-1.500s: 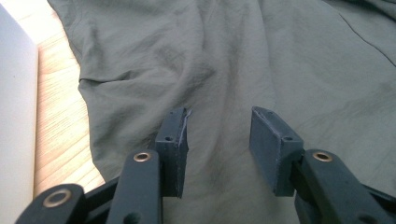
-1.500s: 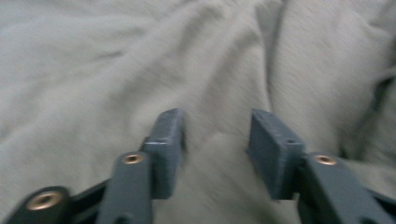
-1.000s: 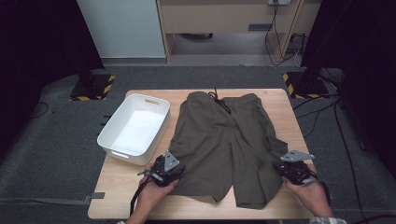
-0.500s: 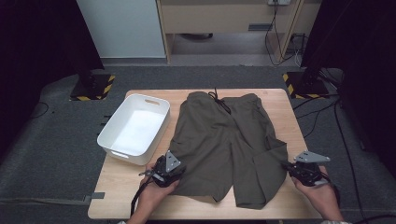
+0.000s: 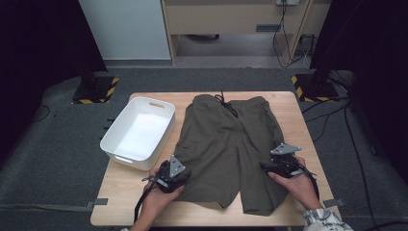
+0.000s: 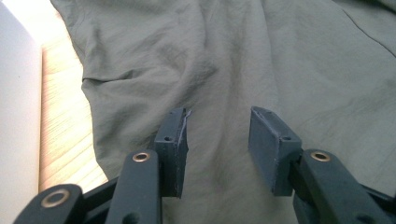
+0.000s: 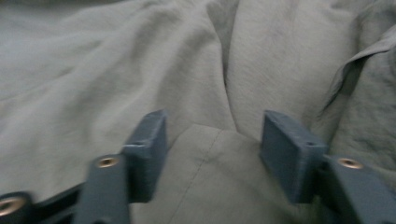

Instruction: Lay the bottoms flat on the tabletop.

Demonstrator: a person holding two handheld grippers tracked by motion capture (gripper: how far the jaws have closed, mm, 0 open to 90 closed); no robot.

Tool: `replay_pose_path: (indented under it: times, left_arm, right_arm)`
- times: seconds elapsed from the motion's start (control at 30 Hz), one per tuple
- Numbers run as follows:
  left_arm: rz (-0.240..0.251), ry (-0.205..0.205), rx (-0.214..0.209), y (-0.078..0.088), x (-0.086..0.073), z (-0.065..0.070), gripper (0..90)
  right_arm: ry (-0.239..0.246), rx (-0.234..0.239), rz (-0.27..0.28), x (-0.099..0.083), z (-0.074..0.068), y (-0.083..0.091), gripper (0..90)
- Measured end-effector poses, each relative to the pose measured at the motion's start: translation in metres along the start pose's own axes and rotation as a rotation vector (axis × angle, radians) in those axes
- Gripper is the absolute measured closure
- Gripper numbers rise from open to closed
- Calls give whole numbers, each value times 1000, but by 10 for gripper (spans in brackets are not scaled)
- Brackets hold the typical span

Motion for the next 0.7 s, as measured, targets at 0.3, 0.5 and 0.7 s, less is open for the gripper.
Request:
replay_pose_path:
  times: [0.3,0.5,0.7]
  left_arm:
    - [-1,-3,0,-1,0,1,567]
    - [-9,-11,0,-2,0,2,567]
    - [-6,-6,5,-1,-1,1,568]
  right_arm:
    - [-7,23,-68,-5,3,-18,485]
    - [-16,40,-65,-8,7,-12,772]
    - [-29,59,-34,-5,10,-2,831]
Point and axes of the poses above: each handheld gripper's, and its own axes: y roughly backward along the jaws, x roughly out of its top, z roughly to its right, the point moved 3 cm from there along -y, roughly forward along the jaws, and after that the axes turned 3 degrees about -x, right-handed, at the moved point
